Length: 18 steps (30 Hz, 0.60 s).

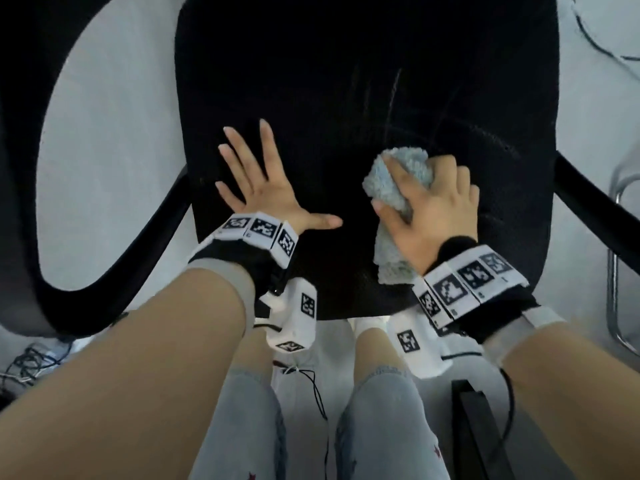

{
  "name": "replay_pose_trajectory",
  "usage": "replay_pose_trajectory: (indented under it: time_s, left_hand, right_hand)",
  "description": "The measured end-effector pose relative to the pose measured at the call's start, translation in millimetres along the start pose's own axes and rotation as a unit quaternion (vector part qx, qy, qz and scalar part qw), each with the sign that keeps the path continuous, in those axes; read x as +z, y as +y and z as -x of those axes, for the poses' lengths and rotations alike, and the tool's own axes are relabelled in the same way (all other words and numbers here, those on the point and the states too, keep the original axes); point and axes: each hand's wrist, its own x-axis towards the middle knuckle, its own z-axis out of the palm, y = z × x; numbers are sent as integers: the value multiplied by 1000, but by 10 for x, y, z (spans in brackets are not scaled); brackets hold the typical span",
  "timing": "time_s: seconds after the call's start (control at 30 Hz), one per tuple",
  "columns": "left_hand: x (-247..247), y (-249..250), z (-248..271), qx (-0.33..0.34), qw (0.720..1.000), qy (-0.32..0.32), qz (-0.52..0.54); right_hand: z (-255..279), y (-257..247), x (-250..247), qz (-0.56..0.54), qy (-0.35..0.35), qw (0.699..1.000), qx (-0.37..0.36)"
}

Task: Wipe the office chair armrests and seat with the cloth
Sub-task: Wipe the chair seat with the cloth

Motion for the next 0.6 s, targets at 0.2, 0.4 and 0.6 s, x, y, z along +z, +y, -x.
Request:
replay_pose_trajectory:
  time_s: [0.2,0.4,0.6]
  left_hand:
    - [279,254,-110,-59,989,127,-44]
    - [312,176,-251,-53,994,89,-46]
    - [349,218,-259,-83,989,108,-55]
  right_hand:
    - [43,-77,303,27,-52,994,-94]
    - [-997,-303,41,33,36,999,-1]
    - [-696,-308,174,-28,31,999,-30]
